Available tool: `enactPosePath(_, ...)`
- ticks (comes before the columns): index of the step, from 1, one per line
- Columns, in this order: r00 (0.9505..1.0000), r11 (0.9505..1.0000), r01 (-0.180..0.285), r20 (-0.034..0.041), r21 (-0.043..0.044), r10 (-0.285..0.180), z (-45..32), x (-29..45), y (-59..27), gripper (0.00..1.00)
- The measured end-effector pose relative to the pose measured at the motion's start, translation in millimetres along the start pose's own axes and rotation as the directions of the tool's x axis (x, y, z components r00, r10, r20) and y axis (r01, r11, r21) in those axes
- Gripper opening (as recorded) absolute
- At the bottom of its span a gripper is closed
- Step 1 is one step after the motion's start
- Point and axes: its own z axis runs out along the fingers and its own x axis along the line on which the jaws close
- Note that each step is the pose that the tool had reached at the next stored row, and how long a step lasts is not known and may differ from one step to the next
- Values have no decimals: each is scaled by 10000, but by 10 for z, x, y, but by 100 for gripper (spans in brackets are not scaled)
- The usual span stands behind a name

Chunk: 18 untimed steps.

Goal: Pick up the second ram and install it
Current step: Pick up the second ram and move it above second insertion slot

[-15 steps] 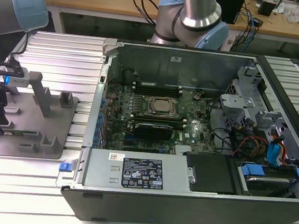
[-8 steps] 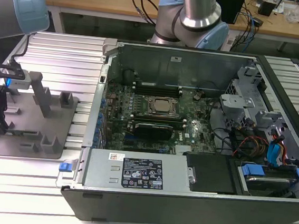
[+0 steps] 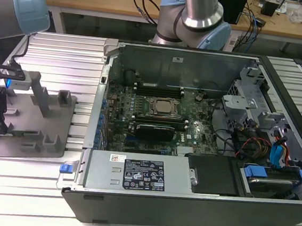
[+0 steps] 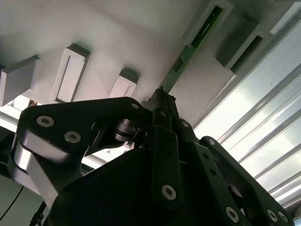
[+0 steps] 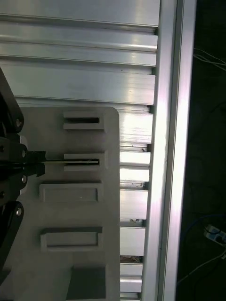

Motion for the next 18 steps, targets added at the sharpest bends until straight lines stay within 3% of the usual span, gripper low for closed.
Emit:
enactPosePath(2,10000,10000,-27,0,0,27,1,0,0,10)
enactPosePath(6,9981,9981,-614,27,13,614,2,0,0,10)
enactPosePath(13,9979,9979,-654,30,15,654,1,0,0,10)
enactPosePath(18,9977,9977,-682,28,13,682,-50,-1,2,10)
